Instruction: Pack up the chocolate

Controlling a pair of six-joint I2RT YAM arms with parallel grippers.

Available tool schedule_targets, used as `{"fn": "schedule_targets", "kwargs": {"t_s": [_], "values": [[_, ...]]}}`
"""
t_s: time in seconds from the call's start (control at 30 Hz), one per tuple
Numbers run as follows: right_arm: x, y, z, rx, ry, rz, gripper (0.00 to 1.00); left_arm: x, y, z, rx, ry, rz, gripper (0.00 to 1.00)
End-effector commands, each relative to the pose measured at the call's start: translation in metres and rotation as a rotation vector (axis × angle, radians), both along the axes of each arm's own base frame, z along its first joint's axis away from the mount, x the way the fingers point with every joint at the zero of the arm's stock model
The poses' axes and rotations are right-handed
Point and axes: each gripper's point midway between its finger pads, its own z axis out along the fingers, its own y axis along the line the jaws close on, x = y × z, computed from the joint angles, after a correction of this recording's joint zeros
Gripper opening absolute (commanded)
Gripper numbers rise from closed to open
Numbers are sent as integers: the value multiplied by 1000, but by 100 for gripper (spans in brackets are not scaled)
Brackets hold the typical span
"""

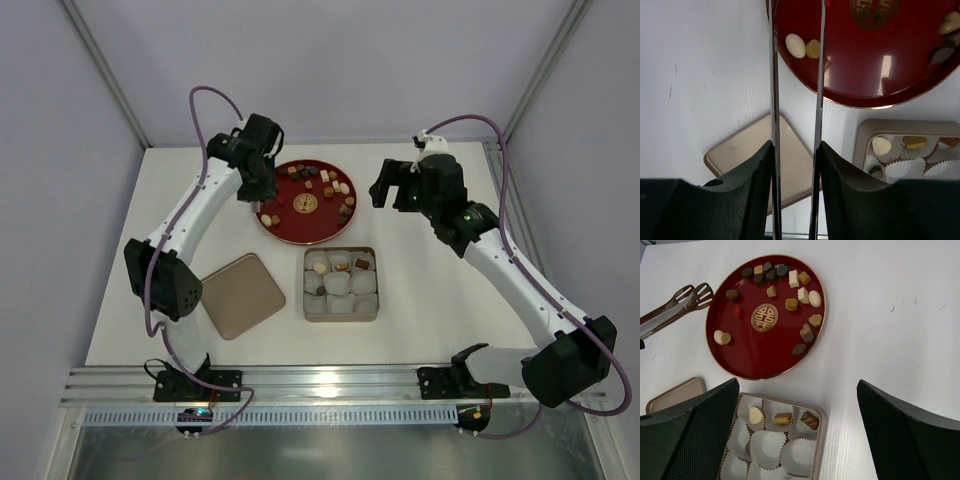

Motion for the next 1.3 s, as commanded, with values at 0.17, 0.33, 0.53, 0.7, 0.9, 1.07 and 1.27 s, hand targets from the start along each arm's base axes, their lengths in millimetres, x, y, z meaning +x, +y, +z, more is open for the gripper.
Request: {"fn": "schedule_targets", "kwargs": {"t_s": [0.17,0.33,0.53,0.7,0.9,1.07,1.27], "values": [[4,0,13,21,-44,-7,100,30,-18,4,-71,-42,-52,39],[4,-1,11,16,-41,-10,100,33,-20,-12,-65,-9,-51,38],[3,-2,13,10,-45,-12,100,34,-24,-27,-70,21,-54,37],[3,-3,12,11,-43,-16,100,33,-26,-36,-72,43,-57,36],[3,-4,12,7,-44,-16,100,31,-24,-45,-60,62,-56,35],[3,-4,12,7,-44,-16,100,31,-23,-51,-51,73,-53,35],[3,-5,11,5,-42,-19,100,30,-23,-54,-46,80,-57,35]]}}
